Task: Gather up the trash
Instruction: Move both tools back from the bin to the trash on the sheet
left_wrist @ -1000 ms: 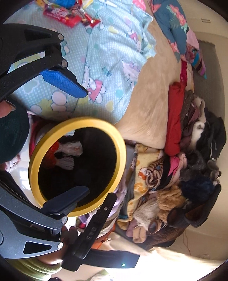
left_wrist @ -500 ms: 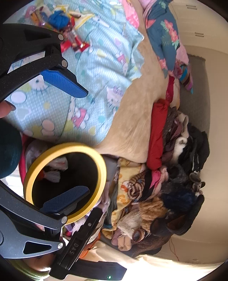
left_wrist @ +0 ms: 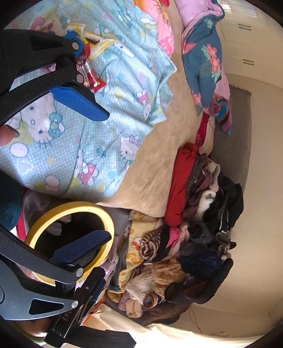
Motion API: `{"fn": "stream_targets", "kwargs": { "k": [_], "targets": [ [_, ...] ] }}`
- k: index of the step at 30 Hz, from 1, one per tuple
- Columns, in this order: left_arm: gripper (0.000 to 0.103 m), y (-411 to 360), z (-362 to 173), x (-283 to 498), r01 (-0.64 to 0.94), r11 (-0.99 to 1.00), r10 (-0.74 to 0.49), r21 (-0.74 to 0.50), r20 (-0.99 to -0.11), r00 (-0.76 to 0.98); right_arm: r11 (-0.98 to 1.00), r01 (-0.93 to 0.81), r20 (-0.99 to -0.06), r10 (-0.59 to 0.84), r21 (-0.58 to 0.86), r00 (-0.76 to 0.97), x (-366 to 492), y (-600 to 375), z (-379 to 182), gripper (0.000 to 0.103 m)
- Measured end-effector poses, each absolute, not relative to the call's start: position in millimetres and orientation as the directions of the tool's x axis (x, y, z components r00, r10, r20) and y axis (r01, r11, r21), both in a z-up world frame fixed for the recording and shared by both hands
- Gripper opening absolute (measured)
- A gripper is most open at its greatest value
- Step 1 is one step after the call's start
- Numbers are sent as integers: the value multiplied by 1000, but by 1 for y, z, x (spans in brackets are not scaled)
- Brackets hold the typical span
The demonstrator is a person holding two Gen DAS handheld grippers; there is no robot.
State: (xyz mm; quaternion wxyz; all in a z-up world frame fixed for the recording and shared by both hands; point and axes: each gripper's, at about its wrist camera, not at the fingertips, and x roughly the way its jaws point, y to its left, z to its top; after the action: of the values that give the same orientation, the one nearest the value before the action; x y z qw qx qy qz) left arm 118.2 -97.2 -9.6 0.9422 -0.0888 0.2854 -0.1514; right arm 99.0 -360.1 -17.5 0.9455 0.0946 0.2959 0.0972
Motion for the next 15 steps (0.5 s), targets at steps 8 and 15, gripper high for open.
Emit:
{"fn": "stream_targets", "kwargs": {
  "k": [8,15],
  "targets": [
    [92,-73,-5,114,204,942,-315,-268,-485,816,964,-164,-544,256,211,799,102,-337,-12,88],
    [92,-55,-3,114,173,948,-286,-268,-475,832,958,-201,-539,280,202,794,102,-317,-7,89]
  ]
}}
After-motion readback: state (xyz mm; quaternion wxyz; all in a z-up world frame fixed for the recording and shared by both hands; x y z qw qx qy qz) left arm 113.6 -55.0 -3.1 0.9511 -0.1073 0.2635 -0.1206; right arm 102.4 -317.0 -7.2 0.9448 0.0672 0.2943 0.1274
